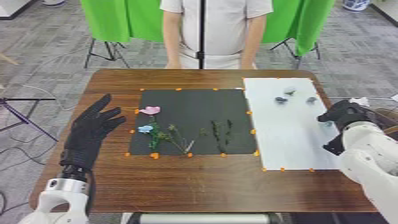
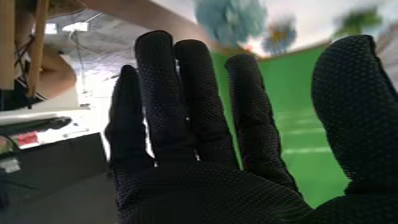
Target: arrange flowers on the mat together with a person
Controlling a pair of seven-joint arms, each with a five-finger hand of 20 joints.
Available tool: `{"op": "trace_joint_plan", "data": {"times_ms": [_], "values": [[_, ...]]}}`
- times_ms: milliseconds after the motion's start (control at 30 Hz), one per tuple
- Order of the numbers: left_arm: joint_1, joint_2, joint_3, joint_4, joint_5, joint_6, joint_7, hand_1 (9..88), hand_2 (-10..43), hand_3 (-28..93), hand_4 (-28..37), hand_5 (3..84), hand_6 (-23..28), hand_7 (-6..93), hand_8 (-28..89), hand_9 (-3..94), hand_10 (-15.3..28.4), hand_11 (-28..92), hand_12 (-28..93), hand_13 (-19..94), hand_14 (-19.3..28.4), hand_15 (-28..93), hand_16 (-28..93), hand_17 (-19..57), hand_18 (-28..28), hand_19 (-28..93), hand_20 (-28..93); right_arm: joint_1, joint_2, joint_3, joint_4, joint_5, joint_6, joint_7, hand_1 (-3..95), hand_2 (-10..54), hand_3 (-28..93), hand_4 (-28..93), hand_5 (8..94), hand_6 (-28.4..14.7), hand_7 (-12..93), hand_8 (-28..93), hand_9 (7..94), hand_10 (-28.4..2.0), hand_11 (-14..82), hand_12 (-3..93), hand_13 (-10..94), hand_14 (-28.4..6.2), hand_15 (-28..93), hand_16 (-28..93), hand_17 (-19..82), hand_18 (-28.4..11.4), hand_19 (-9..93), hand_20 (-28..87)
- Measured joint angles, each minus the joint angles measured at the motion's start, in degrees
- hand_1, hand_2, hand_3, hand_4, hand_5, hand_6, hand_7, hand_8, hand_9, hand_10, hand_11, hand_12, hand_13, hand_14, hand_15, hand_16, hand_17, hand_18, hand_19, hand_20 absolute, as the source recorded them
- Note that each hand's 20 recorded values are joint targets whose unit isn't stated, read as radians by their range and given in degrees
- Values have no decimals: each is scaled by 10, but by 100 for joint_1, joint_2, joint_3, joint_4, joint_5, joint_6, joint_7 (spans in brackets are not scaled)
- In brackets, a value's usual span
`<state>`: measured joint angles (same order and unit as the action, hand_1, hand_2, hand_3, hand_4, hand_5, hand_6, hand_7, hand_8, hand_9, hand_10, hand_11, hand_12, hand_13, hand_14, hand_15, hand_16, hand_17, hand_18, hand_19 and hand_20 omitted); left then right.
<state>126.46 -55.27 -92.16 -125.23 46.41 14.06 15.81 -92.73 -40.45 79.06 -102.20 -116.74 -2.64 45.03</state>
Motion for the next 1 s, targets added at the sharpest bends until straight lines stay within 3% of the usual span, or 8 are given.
{"op": "trace_joint_plan", "data": {"times_ms": [233, 300, 367, 467, 633, 867, 1000], "values": [[-2, -17, 0, 2, 0, -2, -51, 252, 36, 801, -246, 344, 50, 121, -90, 364, 178, 231, 100, 278, 267, 464, -70, -83, 257, 499, 185, 357, 40, -852, 398, -702, 79, 0, 407, -95, 746, -278, 535, 30, 223, -148, 627, -148, 293, 162, 613, -124, 520, 110, 195, -234, 713, 208], [-3, -33, 0, 4, 1, -7, -85, 252, 36, 800, -246, 344, 51, 121, -90, 364, 178, 231, 99, 277, 267, 464, -70, -83, 257, 499, 184, 507, 61, -1164, 499, -1025, 200, 23, 455, -95, 737, -280, 576, 36, 221, -148, 674, -131, 287, 169, 664, -99, 507, 130, 238, -228, 748, 207], [-3, -55, 0, 8, 5, -15, -124, 253, 37, 798, -246, 344, 51, 121, -91, 364, 179, 231, 99, 277, 267, 463, -70, -84, 257, 499, 184, 664, 86, -1490, 597, -1374, 392, 63, 515, -95, 674, -282, 631, 36, 219, -95, 742, -102, 206, 246, 712, -70, 475, 205, 275, -220, 775, 196], [-8, -79, 0, 11, 9, -18, -168, 251, 35, 801, -244, 343, 51, 121, -91, 363, 180, 230, 99, 277, 267, 463, -70, -84, 257, 499, 184, 799, 111, -1900, 719, -1763, 836, 133, 613, -95, 602, -282, 779, 39, 211, 0, 884, -56, 117, 346, 815, -24, 437, 283, 363, -193, 818, 204], [-7, -89, -2, 11, 6, -19, -176, 252, 35, 800, -246, 343, 50, 121, -91, 362, 180, 229, 99, 277, 266, 463, -70, -84, 256, 500, 183, 864, 151, -2169, 851, -2074, 1607, 238, 634, -95, 606, -282, 844, 39, 200, 23, 933, -38, 125, 363, 862, -20, 446, 290, 402, -176, 833, 225], [13, -40, 2, 16, -94, 29, -65, 251, 35, 800, -249, 343, 50, 121, -91, 363, 180, 230, 99, 277, 266, 464, -69, -84, 257, 500, 183, 718, 129, -1932, 862, -2102, 1685, 214, 630, -95, 627, -283, 851, 30, 199, 26, 936, -46, 131, 366, 867, -26, 455, 294, 402, -174, 834, 232], [35, 29, -9, 17, -163, 98, 31, 250, 36, 800, -251, 343, 50, 122, -91, 363, 180, 231, 100, 277, 267, 464, -70, -84, 257, 500, 183, 570, 154, -1726, 563, -2086, 1758, 135, 629, -95, 637, -283, 852, 26, 197, 30, 937, -49, 133, 370, 866, -29, 464, 292, 399, -175, 837, 239]]}}
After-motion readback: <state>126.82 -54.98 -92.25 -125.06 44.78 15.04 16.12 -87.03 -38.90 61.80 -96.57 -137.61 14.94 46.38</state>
